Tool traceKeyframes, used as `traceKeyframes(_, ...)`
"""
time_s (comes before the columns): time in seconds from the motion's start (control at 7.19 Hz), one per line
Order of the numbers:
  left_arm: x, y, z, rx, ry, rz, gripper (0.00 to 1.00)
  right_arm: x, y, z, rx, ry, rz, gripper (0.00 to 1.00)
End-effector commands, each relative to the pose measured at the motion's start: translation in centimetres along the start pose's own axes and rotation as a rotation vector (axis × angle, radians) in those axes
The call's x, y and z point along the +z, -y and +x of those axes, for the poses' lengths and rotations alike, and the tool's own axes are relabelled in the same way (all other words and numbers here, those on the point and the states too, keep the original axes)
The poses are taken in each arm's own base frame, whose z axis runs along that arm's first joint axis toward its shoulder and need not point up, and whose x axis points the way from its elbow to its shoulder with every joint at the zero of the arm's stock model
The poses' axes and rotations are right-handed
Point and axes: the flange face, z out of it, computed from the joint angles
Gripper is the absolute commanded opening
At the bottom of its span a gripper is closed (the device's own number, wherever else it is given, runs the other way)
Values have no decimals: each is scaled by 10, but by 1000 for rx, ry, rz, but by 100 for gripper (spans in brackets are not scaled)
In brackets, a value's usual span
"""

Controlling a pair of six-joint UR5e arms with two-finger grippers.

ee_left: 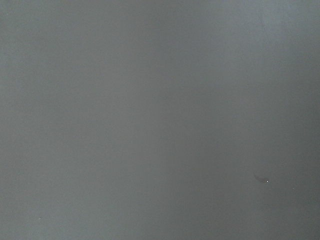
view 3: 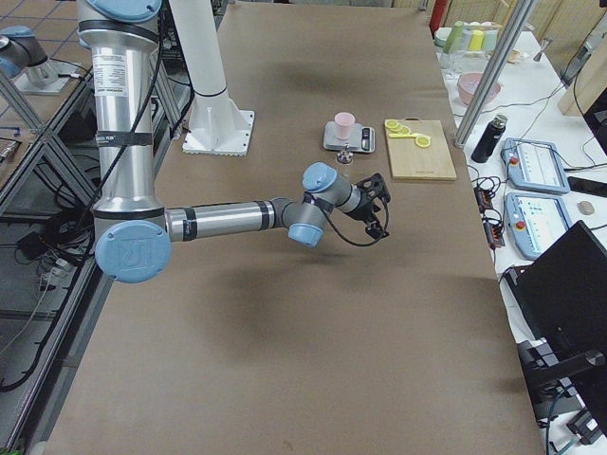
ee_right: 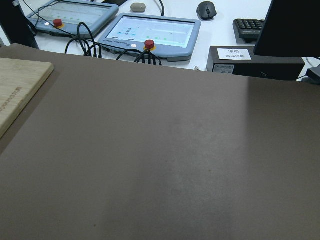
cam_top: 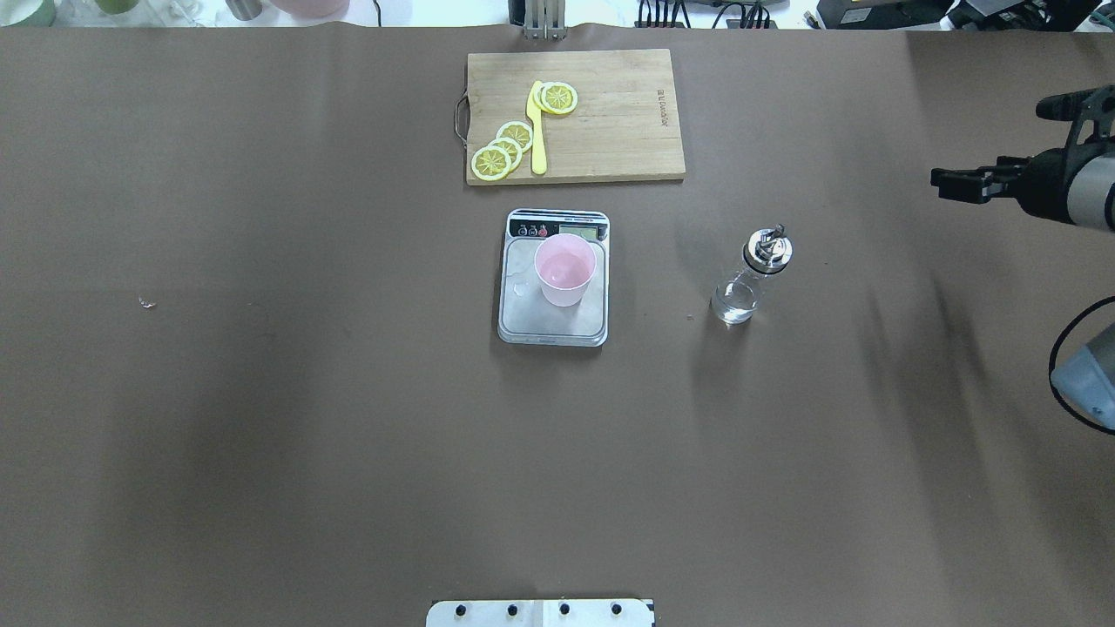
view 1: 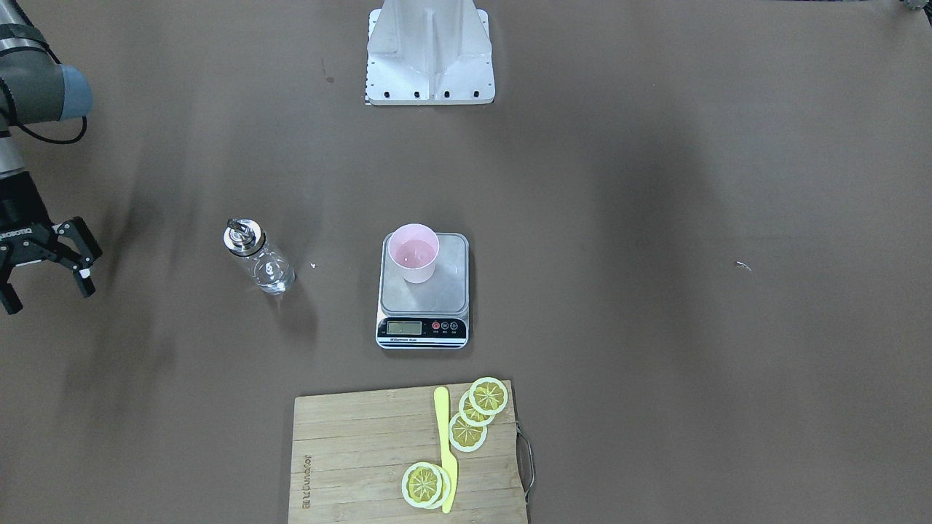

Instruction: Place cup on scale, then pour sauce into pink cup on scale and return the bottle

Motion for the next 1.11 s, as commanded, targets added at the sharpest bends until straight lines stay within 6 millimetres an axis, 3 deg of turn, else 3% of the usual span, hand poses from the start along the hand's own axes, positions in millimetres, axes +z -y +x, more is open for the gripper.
traceKeyframes(0.0,5,0,-6,54,-2,-12,99,-17,34,58,49,-35,-161,100)
traceKeyframes(0.14,12,-1,-14,47,-2,-25,99,-23,45,76,138,-48,-269,100)
traceKeyframes(0.28,27,2,-32,53,2,-56,99,-40,76,94,250,-18,-349,100)
traceKeyframes(0.42,42,6,-50,45,1,-87,99,-59,83,121,237,-15,-349,100)
traceKeyframes(0.7,60,2,-81,-5,-1,-119,99,-66,85,149,155,-64,-369,100)
traceKeyframes(0.83,59,0,-93,0,76,-136,99,-73,82,171,193,-83,-383,100)
traceKeyframes(0.97,68,-5,-106,-21,83,-158,99,-73,70,186,194,-90,-446,100)
